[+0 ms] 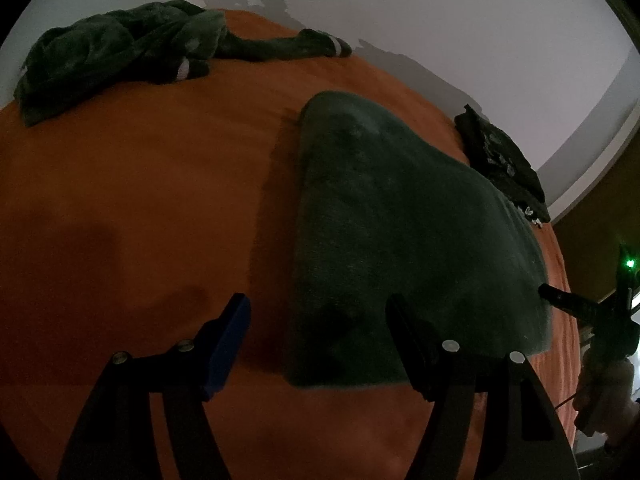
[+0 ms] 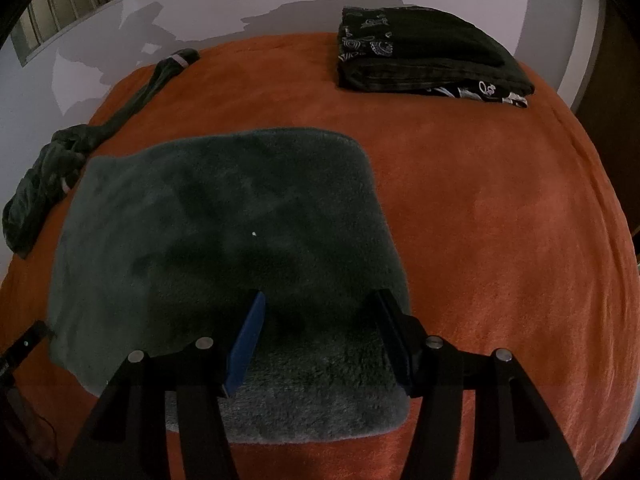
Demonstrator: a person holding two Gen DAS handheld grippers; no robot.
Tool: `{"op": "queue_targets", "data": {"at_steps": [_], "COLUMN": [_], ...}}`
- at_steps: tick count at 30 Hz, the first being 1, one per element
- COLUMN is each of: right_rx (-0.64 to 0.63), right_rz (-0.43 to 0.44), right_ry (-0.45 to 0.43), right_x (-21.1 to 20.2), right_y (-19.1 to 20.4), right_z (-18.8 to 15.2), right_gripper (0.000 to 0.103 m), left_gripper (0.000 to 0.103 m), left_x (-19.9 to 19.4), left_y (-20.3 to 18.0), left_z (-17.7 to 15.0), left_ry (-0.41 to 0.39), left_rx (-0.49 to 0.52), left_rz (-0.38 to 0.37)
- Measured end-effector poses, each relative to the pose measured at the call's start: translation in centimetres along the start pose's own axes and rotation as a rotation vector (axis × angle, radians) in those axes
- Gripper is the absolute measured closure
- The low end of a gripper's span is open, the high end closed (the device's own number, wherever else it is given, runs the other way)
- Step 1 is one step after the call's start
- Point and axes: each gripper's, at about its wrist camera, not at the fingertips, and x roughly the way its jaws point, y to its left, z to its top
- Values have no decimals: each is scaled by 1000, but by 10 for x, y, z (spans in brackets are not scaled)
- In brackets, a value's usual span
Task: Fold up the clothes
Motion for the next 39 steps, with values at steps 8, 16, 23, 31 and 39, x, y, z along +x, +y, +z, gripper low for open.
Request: {"op": "queue_targets", "data": {"at_steps": [8, 16, 23, 31, 39], "right_rx": [4, 7, 6, 10, 12], "right_rz": [2, 1, 1, 0, -1], "right_ry": [2, 3, 12, 15, 17], "right_x": [-1, -1, 0, 2, 2], "right_y": [-1, -2, -2, -2, -2], "right_z": [-1, 0, 0, -1, -1], "right_gripper": [47, 47, 47, 47, 47], "left_gripper": [32, 32, 32, 32, 32], "left_x": [1, 4, 3, 2, 2], "left_y": [1, 1, 2, 2, 2], "left_z": [-1, 2, 1, 1, 1], "left_ry": [6, 11, 11, 13, 11], "left_rx": [-13, -11, -12, -16, -22], "left_rz": [0, -5, -7, -8, -6]}}
